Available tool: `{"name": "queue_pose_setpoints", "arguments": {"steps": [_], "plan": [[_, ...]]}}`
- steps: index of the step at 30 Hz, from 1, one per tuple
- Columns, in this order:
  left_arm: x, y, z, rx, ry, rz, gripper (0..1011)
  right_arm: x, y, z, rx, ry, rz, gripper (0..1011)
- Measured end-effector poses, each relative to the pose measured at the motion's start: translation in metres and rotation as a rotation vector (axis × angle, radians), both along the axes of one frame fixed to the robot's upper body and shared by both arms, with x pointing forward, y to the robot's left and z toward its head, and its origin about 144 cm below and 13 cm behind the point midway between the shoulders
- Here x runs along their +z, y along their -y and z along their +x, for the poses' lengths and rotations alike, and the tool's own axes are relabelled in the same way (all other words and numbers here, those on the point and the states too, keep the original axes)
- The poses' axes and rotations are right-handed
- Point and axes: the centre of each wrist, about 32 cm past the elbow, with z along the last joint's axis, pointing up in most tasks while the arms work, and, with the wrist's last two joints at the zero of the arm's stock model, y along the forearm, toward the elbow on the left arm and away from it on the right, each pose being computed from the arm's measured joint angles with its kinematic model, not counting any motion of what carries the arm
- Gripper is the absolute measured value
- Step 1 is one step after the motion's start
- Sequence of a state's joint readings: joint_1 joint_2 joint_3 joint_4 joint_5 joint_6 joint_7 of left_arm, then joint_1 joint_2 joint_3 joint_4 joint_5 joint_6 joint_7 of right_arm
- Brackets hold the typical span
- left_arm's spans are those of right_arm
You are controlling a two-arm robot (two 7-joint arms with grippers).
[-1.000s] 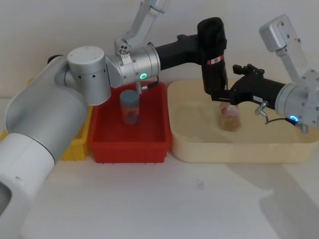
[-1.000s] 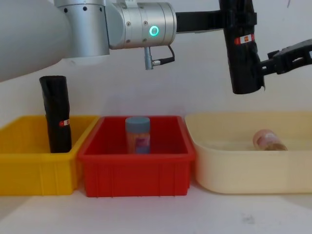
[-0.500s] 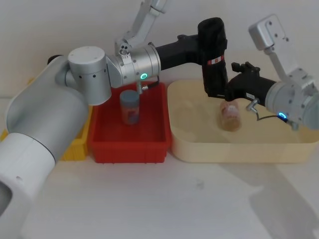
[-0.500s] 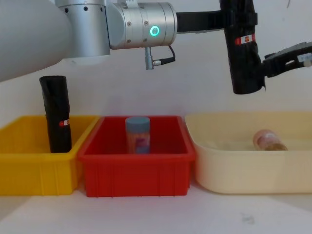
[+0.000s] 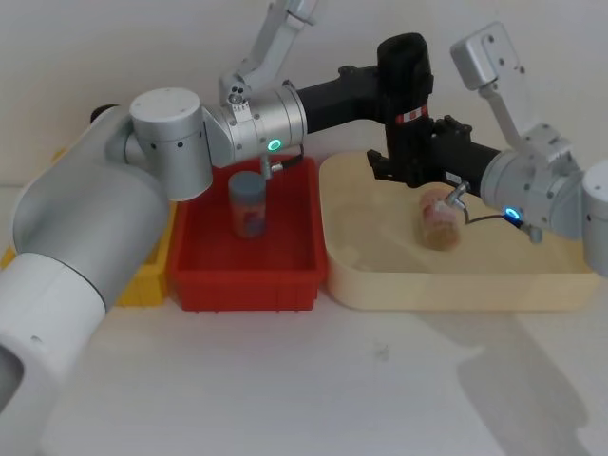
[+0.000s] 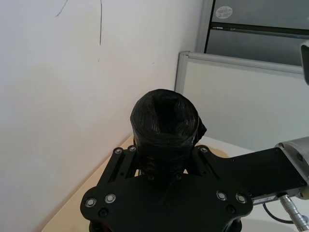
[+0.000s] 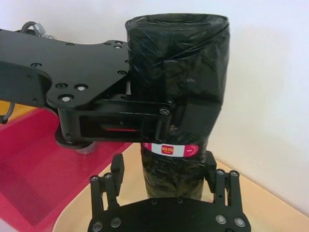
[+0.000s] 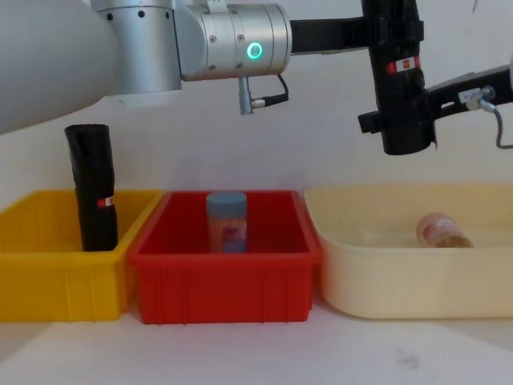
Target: Pick up the garbage bag with the one hand and transfer it to the other hand.
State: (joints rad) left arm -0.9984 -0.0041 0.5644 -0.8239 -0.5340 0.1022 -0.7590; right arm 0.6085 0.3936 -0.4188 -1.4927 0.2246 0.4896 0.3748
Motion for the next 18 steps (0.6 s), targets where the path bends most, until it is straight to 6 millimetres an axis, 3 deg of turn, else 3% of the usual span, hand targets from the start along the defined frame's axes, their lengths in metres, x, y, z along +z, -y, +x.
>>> {"name": "queue_pose_setpoints", "arguments": {"steps": [7, 16, 18], "plan": [[0.0, 0.0, 0.0, 0.0, 0.0, 0.0, 354, -0.0005, -0.0038, 0.0029, 0.006, -0.003, 0.008, 866], [0.0, 0.0, 0.0, 0.0, 0.0, 0.0, 354, -0.001, -0.0065, 0.005, 0.011, -0.006, 0.015, 589], [0.0, 0.0, 0.0, 0.0, 0.0, 0.0, 354, -0.0011, -0.0068, 0.0053, 0.012, -0.007, 0.016, 569]]}}
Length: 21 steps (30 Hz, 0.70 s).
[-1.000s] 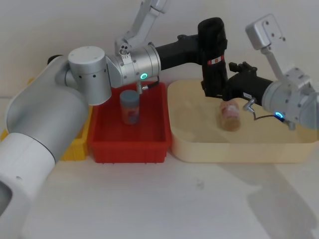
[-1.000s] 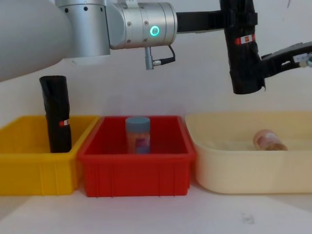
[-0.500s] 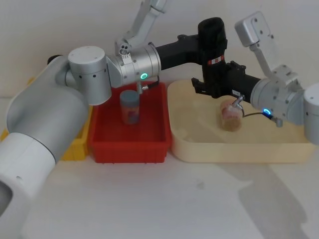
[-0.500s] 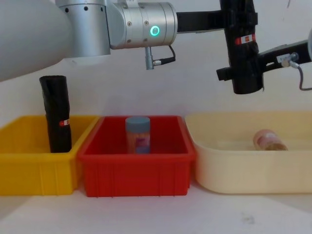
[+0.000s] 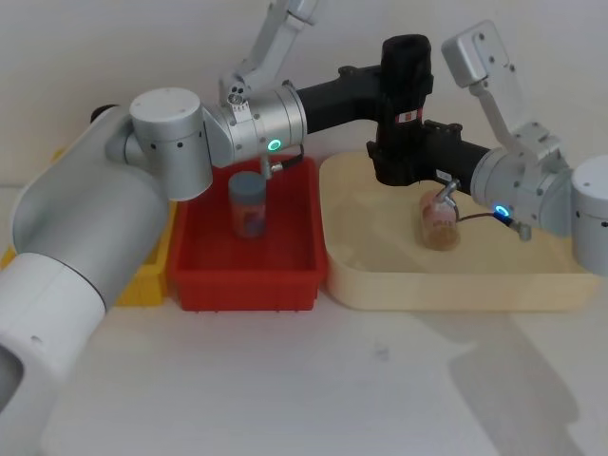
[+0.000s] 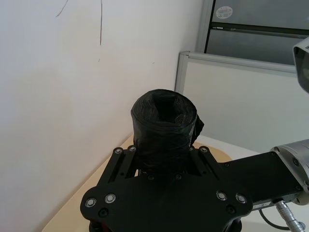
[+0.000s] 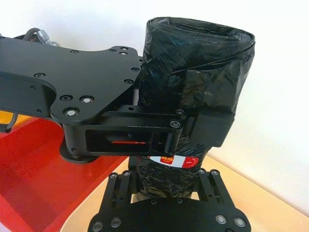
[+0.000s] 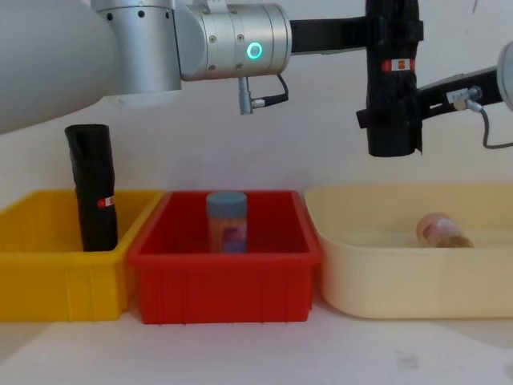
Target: Pick up the garbage bag with the one hand and transfer it to the other hand.
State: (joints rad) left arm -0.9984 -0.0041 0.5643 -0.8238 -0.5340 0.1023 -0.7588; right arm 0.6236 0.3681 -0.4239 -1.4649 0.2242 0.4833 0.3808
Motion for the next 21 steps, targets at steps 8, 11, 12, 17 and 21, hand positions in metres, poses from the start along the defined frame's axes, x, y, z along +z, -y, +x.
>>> {"name": "queue_pose_setpoints", "arguments": {"steps": [8, 11, 12, 17, 21], "plan": [[0.0, 0.0, 0.0, 0.0, 0.0, 0.0, 354, 0.0, -0.0012, 0.0008, 0.002, -0.001, 0.002, 570], [0.0, 0.0, 0.0, 0.0, 0.0, 0.0, 354, -0.0001, -0.0014, 0.0009, 0.003, -0.001, 0.003, 569], [0.0, 0.0, 0.0, 0.0, 0.0, 0.0, 354, -0.0001, -0.0015, 0.001, 0.003, -0.001, 0.003, 570], [0.0, 0.0, 0.0, 0.0, 0.0, 0.0, 358, -0.0002, -0.0017, 0.0011, 0.004, -0.001, 0.004, 569], [0.0, 0.0001, 0.0, -0.001, 0.0, 0.0, 447, -0.0002, -0.0022, 0.0012, 0.005, -0.002, 0.005, 569]]}}
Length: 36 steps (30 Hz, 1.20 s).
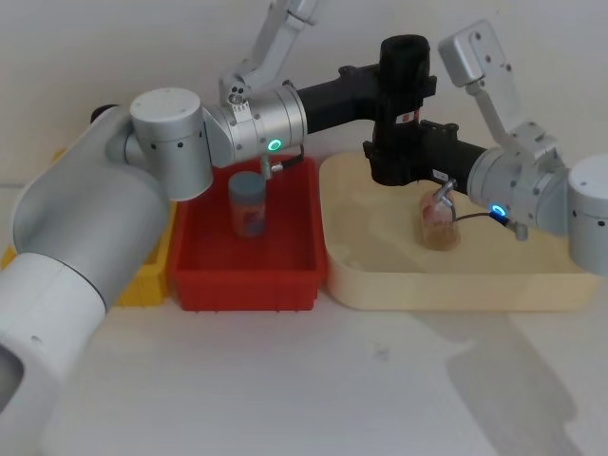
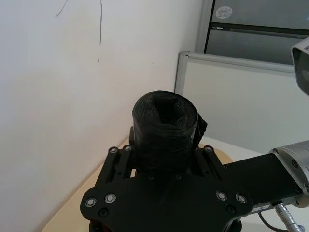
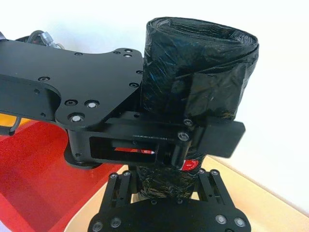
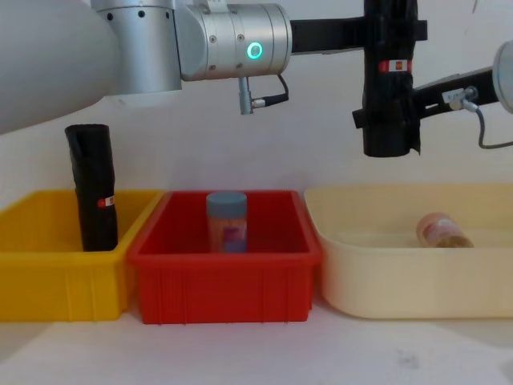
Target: Pick up the garbage bag with the one hand and transfer it to the other hand.
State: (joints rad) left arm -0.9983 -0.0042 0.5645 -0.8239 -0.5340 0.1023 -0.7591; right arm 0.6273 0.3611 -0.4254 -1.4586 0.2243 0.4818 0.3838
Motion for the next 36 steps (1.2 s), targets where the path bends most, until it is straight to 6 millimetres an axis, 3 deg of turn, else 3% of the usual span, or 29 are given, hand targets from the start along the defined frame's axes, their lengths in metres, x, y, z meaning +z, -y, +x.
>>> {"name": "queue_pose_setpoints", "arguments": {"steps": [18, 30, 36], "plan": [[0.0, 0.0, 0.0, 0.0, 0.0, 0.0, 985, 0.002, 0.012, 0.002, -0.1, -0.01, 0.007, 569], [0.0, 0.0, 0.0, 0.0, 0.0, 0.0, 1001, 0.002, 0.038, 0.01, -0.268, -0.064, 0.031, 572], [0.0, 0.0, 0.0, 0.0, 0.0, 0.0, 1001, 0.002, 0.053, 0.014, -0.341, -0.093, 0.047, 754]]}}
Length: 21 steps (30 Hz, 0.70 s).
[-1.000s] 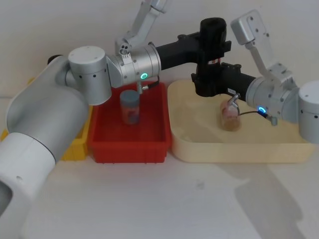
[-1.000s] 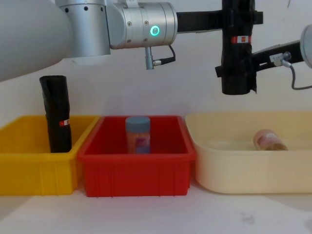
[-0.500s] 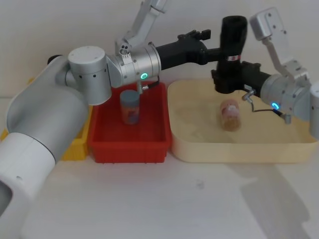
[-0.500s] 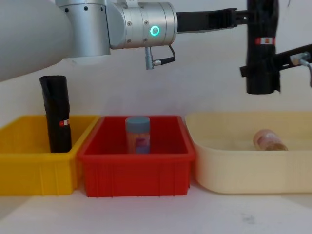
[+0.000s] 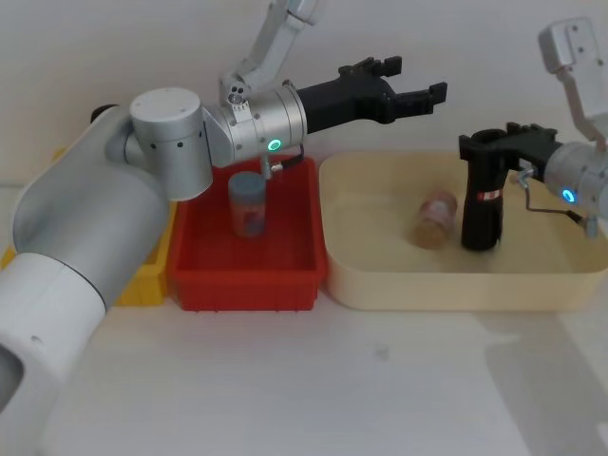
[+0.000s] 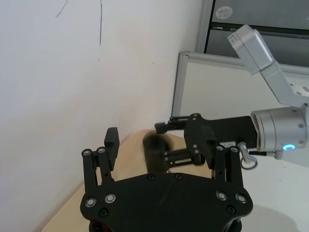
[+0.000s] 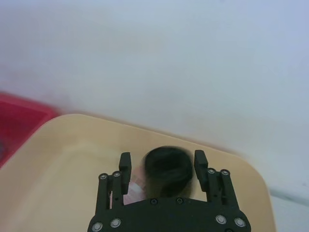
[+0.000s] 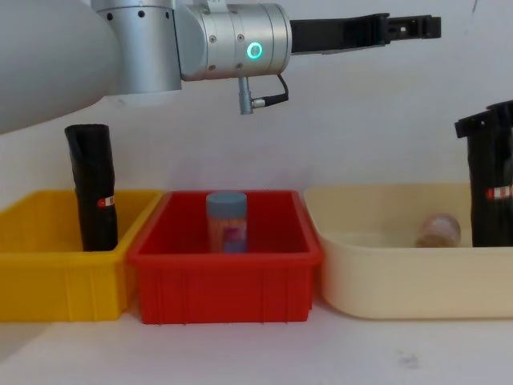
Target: Pick up the garbage bag with the one hand and transfer it to the other hand.
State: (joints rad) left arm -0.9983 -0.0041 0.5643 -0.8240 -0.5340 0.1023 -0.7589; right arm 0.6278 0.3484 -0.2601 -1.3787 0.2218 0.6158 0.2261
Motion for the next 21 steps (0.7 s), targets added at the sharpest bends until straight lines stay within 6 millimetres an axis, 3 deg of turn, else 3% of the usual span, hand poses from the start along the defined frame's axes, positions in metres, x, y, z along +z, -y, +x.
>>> {"name": "queue_pose_setpoints", "arguments": {"steps": [10, 21], "plan": [[0.0, 0.0, 0.0, 0.0, 0.0, 0.0, 1002, -0.001, 0.015, 0.005, -0.072, -0.031, 0.02, 1001], [0.0, 0.0, 0.0, 0.0, 0.0, 0.0, 1002, -0.001, 0.022, 0.007, -0.109, -0.047, 0.031, 1001]]}}
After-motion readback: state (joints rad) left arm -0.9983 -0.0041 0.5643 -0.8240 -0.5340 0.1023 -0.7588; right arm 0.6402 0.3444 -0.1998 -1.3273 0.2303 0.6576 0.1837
